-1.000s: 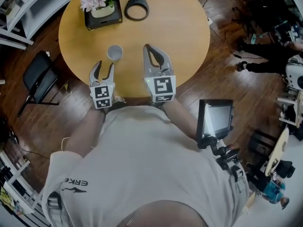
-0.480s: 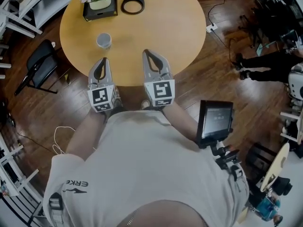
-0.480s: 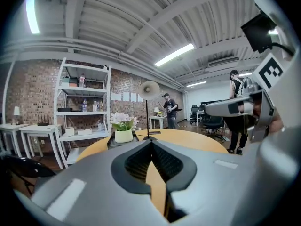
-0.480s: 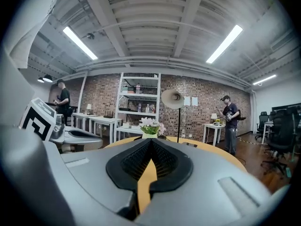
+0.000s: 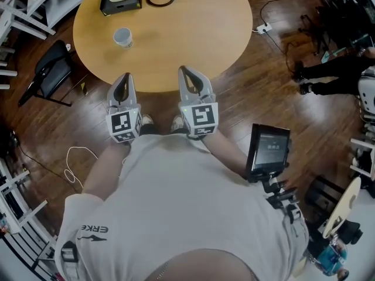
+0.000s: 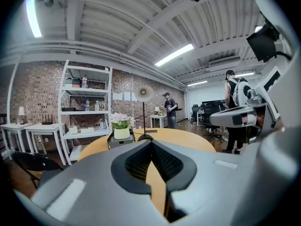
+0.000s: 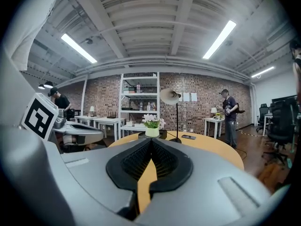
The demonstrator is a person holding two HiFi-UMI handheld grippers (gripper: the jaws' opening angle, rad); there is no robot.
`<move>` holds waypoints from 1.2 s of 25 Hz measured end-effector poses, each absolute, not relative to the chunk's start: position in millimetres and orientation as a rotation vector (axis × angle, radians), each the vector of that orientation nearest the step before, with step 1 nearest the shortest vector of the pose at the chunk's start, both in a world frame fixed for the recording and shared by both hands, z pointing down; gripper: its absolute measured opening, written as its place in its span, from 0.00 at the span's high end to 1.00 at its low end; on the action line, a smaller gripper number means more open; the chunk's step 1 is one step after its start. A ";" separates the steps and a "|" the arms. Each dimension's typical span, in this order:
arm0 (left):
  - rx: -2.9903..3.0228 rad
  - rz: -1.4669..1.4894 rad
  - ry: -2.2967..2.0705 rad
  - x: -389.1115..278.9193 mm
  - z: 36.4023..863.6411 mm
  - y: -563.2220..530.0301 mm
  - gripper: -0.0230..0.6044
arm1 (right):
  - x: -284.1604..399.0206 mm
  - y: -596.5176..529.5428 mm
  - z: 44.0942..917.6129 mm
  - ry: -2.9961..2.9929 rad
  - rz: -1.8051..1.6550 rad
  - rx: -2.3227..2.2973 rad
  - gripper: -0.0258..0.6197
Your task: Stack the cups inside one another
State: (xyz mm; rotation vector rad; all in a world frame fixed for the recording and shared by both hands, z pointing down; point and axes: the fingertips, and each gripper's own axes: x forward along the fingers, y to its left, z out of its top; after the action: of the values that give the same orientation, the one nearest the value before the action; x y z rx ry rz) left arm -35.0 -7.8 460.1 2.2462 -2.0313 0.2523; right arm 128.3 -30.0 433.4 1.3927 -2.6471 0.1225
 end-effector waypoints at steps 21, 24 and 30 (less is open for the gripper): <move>2.358 0.217 -1.948 -62.0 447.8 20.4 0.96 | 100.0 13.7 445.9 -2.553 0.197 1.398 0.94; 2.371 0.231 -1.922 -61.3 453.7 25.5 0.96 | 97.3 15.1 445.5 -2.543 0.200 1.403 0.94; 2.383 0.226 -1.898 -58.2 457.0 27.8 0.96 | 94.2 13.6 440.2 -2.548 0.171 1.409 0.94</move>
State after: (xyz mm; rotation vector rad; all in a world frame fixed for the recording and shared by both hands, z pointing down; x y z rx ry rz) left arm -58.2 27.8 457.0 2.3828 -1.8980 0.2258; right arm 94.2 13.6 440.2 1.4087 -2.5479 0.1713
